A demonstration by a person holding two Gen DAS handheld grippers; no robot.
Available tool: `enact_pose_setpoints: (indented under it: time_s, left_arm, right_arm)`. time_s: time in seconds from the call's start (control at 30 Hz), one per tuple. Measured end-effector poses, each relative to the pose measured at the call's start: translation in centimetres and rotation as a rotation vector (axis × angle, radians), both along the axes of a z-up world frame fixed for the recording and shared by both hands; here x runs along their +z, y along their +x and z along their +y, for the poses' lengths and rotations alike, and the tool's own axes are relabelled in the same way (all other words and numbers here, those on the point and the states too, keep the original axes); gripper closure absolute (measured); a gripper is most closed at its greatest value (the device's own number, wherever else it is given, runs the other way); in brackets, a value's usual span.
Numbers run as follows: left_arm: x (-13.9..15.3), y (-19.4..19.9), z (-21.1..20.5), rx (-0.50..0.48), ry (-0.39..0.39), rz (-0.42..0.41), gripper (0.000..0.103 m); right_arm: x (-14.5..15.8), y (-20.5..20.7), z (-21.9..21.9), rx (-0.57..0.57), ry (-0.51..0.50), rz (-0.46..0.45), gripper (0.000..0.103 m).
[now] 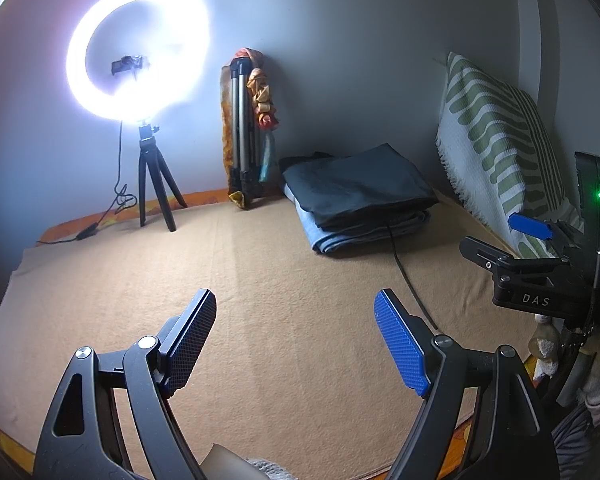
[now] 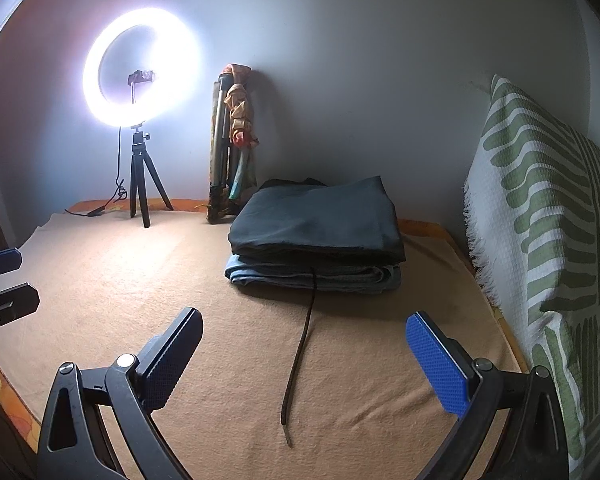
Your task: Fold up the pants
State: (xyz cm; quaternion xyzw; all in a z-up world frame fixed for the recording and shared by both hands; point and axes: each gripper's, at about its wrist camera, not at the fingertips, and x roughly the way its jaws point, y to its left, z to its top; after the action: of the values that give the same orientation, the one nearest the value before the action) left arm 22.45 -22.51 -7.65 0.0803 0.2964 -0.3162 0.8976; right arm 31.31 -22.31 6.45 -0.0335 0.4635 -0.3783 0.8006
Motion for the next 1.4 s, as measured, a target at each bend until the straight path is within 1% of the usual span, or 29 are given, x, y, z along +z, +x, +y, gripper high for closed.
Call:
enact_pose_setpoints:
  time_s: [0.8,1.17,1.4]
  left_arm:
    - [0.25,-0.34,-0.05,-0.004,-0.001,-0.015,0.021]
    - [0.21,-0.27,0.07,0.004,0.003,-0.008,0.021]
    - [0.2,-0.63,-0.03,0.004,0.005,-0.038,0.021]
  right_arm:
    - [-0.15,0.3,0.28,0.006,0.007,-0.001,0.0]
    - [-0.32,0.47,0.32,0.015,0.014,0.0,0.0]
    - [-0.45,0.55,0.45,0.018,0.016,0.005,0.0]
